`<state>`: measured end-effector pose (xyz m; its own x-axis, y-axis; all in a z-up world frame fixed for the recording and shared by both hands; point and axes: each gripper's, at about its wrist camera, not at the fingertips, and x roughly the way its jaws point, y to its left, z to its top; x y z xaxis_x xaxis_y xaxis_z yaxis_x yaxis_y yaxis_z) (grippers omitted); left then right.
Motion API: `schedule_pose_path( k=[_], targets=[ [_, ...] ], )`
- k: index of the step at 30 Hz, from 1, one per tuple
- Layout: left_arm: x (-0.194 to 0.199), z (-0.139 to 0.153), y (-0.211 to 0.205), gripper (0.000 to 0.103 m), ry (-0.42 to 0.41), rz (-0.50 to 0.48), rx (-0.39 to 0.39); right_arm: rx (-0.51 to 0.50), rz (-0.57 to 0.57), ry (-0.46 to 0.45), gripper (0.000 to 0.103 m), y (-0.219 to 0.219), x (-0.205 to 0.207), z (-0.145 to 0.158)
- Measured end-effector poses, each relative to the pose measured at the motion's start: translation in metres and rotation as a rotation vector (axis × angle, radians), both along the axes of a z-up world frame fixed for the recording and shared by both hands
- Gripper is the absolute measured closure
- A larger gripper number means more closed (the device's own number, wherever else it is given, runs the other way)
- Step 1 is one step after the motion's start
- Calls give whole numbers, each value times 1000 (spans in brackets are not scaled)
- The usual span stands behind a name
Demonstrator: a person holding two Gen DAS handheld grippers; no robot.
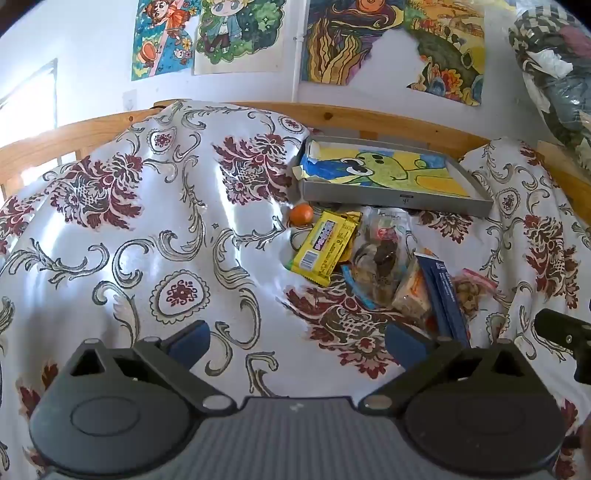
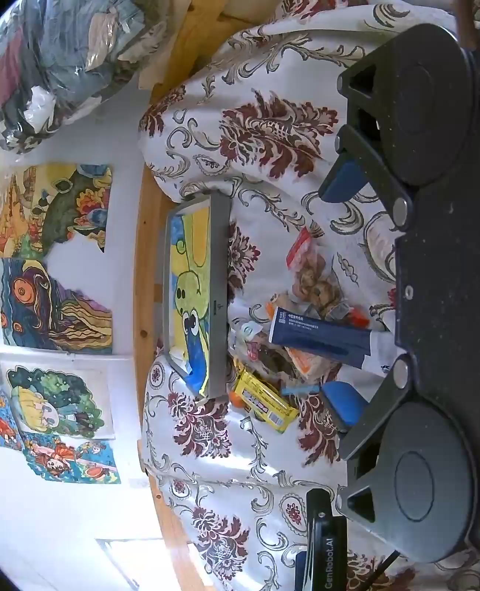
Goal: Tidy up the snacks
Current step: 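Move both tools toward the snack pile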
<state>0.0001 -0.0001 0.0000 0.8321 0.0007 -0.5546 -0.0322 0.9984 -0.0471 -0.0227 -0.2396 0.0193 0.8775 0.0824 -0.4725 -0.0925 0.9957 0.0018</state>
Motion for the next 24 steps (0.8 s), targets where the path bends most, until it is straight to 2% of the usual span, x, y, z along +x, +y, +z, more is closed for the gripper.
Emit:
schedule_pose_path(
  k=[24],
  targets=[
    [1, -3, 3, 0, 6, 0, -1, 1, -24, 14, 1, -1, 2, -3]
  ],
)
